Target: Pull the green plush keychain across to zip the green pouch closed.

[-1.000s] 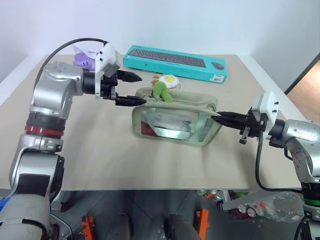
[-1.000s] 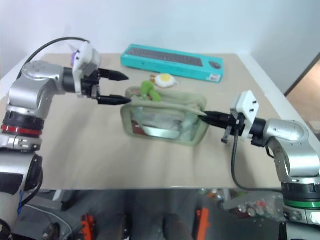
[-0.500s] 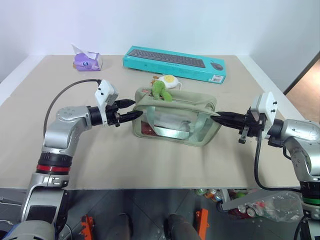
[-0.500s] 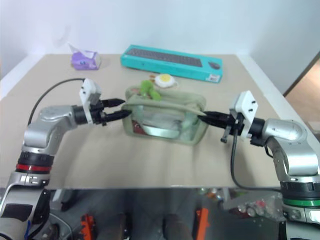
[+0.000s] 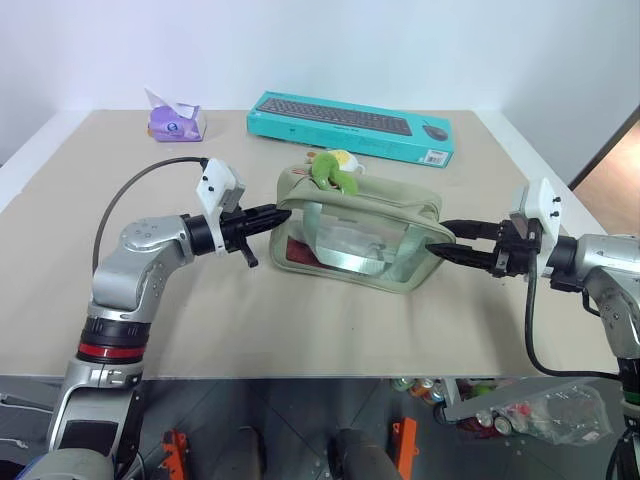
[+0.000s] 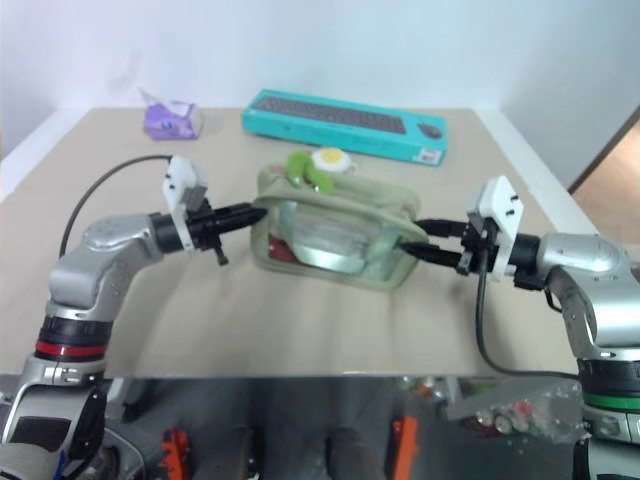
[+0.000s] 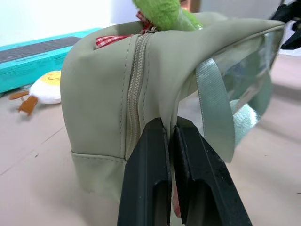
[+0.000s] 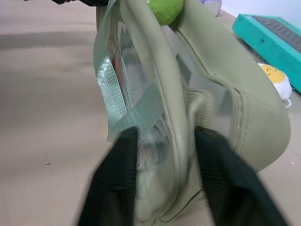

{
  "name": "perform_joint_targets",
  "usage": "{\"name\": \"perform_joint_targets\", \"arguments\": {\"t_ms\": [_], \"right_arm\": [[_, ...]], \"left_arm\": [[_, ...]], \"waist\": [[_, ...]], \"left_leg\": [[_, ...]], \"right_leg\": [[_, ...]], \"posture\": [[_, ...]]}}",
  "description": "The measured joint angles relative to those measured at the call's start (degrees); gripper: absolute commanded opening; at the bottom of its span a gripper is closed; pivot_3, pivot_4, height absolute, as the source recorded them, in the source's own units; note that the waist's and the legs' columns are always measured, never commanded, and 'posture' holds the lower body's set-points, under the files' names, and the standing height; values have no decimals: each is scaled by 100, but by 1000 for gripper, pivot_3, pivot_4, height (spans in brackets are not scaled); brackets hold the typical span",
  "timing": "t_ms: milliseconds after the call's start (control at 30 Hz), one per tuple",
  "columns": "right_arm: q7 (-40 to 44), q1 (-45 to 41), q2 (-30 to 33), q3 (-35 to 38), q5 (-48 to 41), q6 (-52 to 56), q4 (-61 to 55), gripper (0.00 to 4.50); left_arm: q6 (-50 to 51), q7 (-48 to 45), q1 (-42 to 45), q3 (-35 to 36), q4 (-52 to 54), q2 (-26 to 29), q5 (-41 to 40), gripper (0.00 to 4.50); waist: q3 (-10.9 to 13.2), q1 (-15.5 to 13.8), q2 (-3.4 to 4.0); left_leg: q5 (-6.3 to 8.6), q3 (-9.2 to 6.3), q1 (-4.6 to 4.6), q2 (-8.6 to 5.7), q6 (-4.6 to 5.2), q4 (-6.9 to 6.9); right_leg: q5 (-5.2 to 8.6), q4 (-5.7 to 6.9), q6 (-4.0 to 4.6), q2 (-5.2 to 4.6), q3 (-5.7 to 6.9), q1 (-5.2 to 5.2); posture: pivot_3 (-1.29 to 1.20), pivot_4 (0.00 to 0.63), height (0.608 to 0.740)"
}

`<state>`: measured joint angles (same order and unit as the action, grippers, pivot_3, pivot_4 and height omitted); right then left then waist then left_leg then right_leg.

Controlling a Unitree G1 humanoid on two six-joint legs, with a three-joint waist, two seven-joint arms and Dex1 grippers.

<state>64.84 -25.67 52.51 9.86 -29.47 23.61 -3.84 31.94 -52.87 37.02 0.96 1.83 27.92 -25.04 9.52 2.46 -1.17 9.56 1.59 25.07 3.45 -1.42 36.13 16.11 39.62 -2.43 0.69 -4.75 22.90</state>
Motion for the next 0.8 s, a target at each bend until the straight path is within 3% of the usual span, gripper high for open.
{"name": "perform_joint_targets", "arguments": {"t_ms": [133,300,400,567,800], "right_arm": [[-149,-796,50,214,-72,160,518,4458],[-341,-1909,-11,217,-254,558,675,4458],[-629,-2580,-871,-318,-161,725,681,4458],[-737,-3051,-1818,-1289,345,522,1238,4458],[-366,-3411,-2265,-1643,815,-71,2124,4458]], "left_arm": [[257,2,-168,11,242,85,-171,0],[358,49,-394,6,376,185,-245,0],[406,193,-461,21,504,191,-252,0],[439,239,-476,-108,582,121,-302,0],[439,277,-472,-107,604,122,-314,0]], "waist": [[4,12,6],[4,14,5],[2,46,7],[5,-50,7],[5,-67,7]], "left_leg": [[0,1,-1,-2,0,-2],[0,-2,-1,2,0,-16],[0,2,-7,3,0,-20],[-4,-1,12,-3,-3,-19],[-3,-2,16,-3,-3,-47]], "right_leg": [[-1,-2,1,-2,-2,0],[0,-6,7,0,2,3],[-7,-6,19,4,-7,4],[-19,-12,39,-7,8,11],[-20,-33,40,-8,12,16]], "posture": [[0,150,740],[0,150,740],[0,150,740],[0,150,740],[0,150,740]]}}
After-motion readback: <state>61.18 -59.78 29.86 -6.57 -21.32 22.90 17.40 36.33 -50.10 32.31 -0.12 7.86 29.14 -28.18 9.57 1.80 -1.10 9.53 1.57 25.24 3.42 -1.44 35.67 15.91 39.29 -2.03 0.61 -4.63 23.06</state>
